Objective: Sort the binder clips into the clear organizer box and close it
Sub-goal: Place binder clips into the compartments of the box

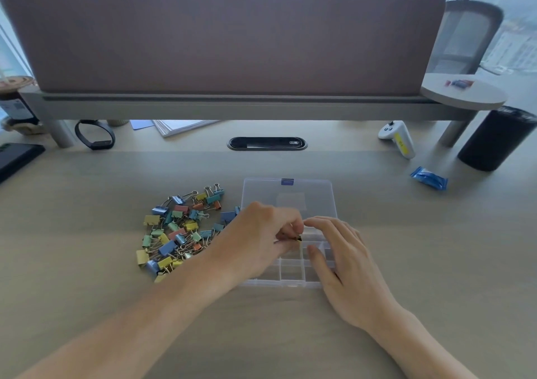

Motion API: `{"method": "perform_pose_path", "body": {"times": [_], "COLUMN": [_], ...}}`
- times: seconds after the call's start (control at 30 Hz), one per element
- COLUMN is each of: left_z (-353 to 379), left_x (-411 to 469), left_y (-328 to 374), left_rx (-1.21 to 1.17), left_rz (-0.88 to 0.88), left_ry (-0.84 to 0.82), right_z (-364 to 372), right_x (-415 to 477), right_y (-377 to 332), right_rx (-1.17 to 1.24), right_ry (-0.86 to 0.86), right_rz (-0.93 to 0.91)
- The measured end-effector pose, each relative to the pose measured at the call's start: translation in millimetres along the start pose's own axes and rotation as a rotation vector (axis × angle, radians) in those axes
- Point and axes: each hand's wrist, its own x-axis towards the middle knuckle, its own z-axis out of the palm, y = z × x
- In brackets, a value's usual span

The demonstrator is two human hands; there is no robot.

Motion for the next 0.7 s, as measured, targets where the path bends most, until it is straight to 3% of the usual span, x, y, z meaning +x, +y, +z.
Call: {"method": "perform_pose_path", "body": {"times": [0.47,0.7], "left_z": [8.1,4.9], "left_x": [-3.9,3.1], "left_y": [-2.1,-1.9], "left_rx": [0.185,0.08], "left_rz": [0.121,-0.022], "left_ry": [0.063,0.06], "right_z": [-0.8,-1.5], "right_x": [0.5,-1.2], "right_y": [-0.9,-2.7], "right_rx": [0.005,0.034], "right_ry": [0.015,-0.034], "right_rz": [0.0,0.0]}}
